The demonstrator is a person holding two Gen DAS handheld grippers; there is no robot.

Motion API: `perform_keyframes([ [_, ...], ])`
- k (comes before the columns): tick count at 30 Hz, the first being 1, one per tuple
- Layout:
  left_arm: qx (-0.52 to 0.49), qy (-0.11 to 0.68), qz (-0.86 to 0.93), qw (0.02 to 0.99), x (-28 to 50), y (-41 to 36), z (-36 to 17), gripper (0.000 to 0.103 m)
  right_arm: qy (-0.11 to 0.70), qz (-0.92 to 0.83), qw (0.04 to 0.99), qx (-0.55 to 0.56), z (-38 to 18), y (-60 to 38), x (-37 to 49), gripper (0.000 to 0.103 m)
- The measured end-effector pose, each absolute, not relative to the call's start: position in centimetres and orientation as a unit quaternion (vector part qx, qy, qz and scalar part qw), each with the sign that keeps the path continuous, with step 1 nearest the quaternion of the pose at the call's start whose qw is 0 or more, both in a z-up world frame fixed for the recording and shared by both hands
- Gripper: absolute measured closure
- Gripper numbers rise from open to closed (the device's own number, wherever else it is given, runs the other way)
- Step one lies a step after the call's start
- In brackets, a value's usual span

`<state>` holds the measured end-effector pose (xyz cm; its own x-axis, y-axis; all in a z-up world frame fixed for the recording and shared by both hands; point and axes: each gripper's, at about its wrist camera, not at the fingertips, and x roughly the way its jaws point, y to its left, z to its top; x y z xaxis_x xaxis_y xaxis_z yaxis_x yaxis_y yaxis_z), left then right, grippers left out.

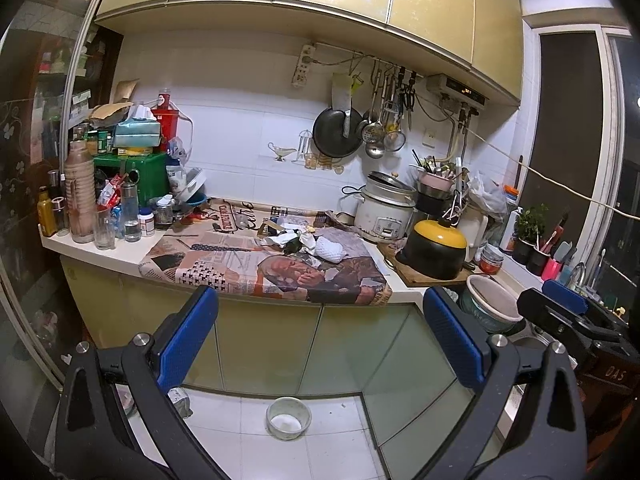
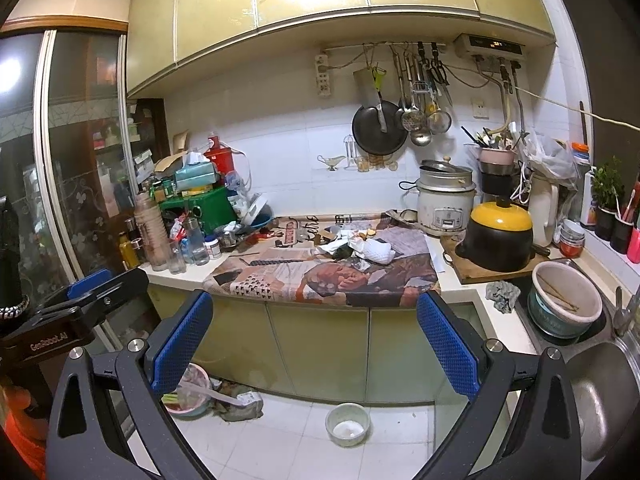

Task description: Collect trash

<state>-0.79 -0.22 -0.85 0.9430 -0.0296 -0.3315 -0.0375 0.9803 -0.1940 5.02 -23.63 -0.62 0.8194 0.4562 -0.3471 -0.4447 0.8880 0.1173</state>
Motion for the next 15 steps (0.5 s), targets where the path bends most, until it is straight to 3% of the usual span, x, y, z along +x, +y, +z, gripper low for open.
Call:
perform_keyframes([
  [15, -0.102, 0.168, 0.003, 0.980, -0.59, -0.05, -0.90, 0.000, 0.180, 0.245, 0.953, 0.017, -0.90, -23.03, 5.02, 0.002],
])
